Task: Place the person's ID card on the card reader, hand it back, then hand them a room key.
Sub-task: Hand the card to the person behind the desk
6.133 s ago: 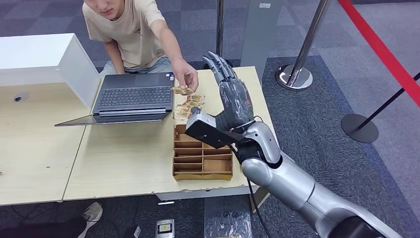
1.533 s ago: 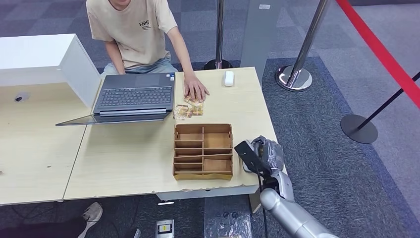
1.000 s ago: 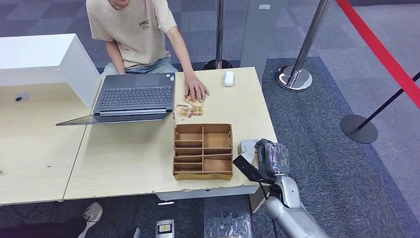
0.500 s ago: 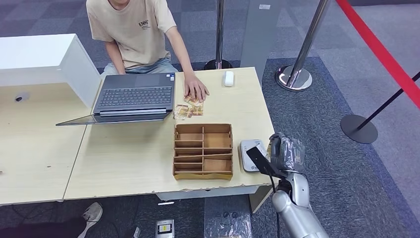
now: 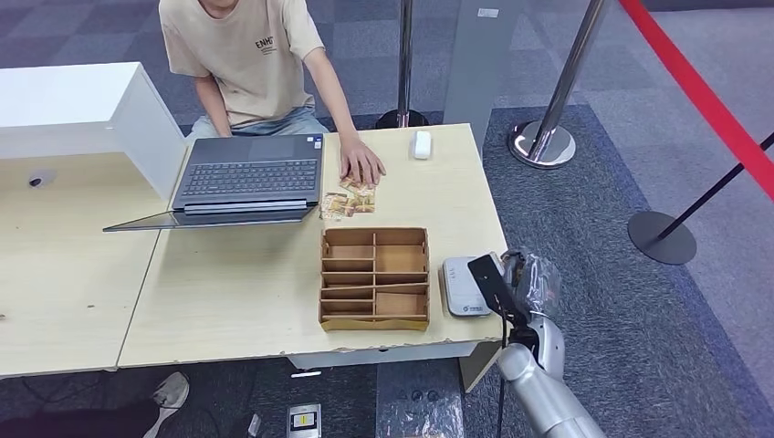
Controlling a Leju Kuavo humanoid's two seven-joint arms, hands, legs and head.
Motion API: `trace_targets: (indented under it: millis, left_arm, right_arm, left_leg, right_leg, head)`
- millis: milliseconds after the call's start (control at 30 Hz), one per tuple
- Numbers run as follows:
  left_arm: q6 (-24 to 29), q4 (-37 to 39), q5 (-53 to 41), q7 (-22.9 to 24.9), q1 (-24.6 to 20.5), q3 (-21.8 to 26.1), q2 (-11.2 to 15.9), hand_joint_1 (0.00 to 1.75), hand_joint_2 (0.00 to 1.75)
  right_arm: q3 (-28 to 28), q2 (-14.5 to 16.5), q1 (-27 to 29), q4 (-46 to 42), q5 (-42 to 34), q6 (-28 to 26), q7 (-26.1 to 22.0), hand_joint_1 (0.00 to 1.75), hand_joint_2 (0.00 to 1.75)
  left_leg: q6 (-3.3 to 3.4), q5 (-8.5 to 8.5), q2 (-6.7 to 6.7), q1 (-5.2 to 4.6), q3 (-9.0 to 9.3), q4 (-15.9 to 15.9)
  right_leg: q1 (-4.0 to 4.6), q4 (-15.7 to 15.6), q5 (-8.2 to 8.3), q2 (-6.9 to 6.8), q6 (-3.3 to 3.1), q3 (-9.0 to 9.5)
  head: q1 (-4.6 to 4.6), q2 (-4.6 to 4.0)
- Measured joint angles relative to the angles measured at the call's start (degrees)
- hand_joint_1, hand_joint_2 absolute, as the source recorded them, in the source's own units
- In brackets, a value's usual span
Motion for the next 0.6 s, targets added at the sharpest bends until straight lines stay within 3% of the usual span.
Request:
trace_targets:
  millis: [600]
  left_arm:
    - [0.23, -0.09, -0.97, 1.28, -1.01, -0.01, -1.29, 0.00, 0.00]
  right_arm:
    - [7.91, 0.30, -1.65, 7.42, 2.12, -0.03, 7.79, 1.75, 1.75]
  left_leg:
    - [0.00, 0.00, 0.00, 0.01, 0.01, 0.00]
  right_leg:
    - [0.00, 0.00, 0.01, 0.00, -0.02, -0.01]
  head:
    - [-0.01, 0.00]
